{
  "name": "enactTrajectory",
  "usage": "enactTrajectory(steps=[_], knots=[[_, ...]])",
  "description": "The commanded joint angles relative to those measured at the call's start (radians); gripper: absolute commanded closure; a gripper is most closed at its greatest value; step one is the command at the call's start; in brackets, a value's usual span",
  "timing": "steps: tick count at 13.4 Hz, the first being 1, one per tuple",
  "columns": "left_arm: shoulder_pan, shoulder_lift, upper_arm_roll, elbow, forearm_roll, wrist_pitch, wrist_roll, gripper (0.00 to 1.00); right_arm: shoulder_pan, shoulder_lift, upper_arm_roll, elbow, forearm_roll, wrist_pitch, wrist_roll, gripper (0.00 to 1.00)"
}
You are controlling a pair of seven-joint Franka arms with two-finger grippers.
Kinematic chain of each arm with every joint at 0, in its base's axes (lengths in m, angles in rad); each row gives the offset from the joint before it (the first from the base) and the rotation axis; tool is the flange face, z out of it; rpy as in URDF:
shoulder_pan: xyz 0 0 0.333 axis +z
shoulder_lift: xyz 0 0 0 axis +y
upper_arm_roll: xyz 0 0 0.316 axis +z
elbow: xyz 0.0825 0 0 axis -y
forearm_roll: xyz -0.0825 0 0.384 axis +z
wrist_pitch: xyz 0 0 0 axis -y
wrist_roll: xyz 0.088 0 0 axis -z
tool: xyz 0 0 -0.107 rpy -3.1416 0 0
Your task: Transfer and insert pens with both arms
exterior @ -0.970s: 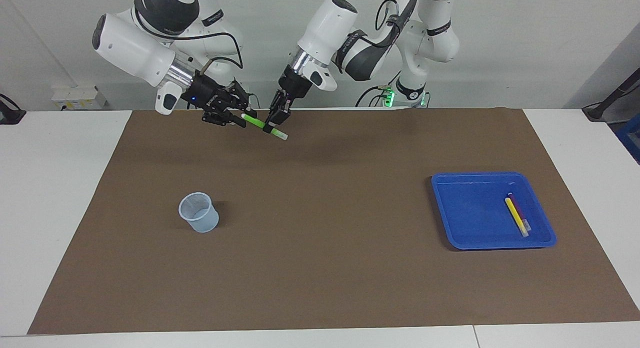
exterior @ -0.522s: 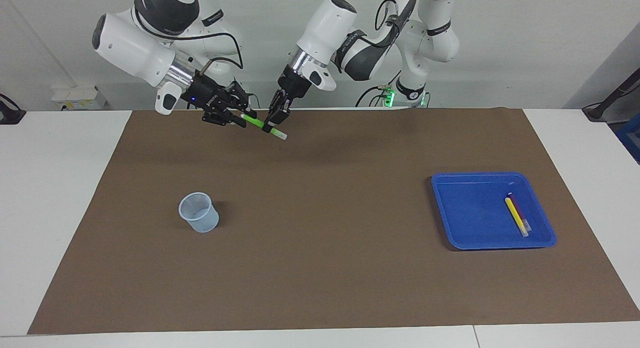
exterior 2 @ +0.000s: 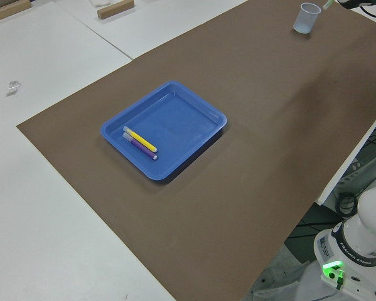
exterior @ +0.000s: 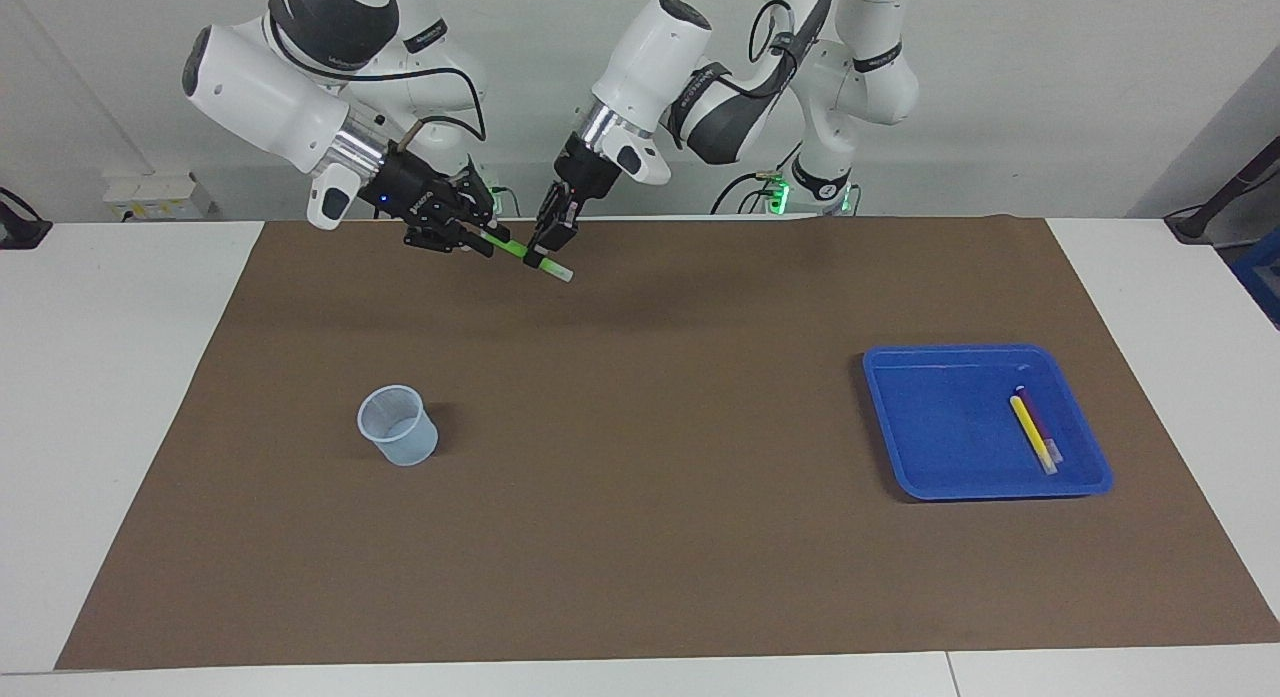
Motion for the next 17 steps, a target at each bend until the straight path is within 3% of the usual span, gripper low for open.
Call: enactTrajectory(steps=[1,5,8,12,13,15,17], knots=[[-0.023,0.000,0.017,-0.009,-0.016,0.026,-0.002,1.00,0.013,-0.019,0.003,-0.020,0.025,0.028,0.025,0.70],[-0.023,0.002,0.015,-0.009,-0.016,0.043,-0.002,1.00,0.016,-0.019,0.003,-0.020,0.024,0.028,0.031,0.82],[-0.023,0.002,0.017,-0.009,-0.016,0.045,-0.002,1.00,0.014,-0.018,0.003,-0.020,0.024,0.028,0.029,1.00],[-0.023,0.002,0.015,-0.009,-0.016,0.043,0.005,1.00,0.013,-0.018,0.003,-0.018,0.019,0.025,0.029,1.00],[-0.025,0.002,0.015,-0.009,-0.016,0.043,0.008,0.95,0.013,-0.013,0.002,-0.015,0.012,0.025,0.029,1.00],[-0.022,0.002,0.017,-0.007,-0.016,0.041,0.007,0.57,0.007,-0.001,0.002,0.014,0.005,0.027,0.029,1.00],[-0.008,0.000,0.018,-0.006,-0.016,0.029,0.005,0.40,0.004,0.002,0.002,0.035,-0.034,0.028,0.048,1.00]])
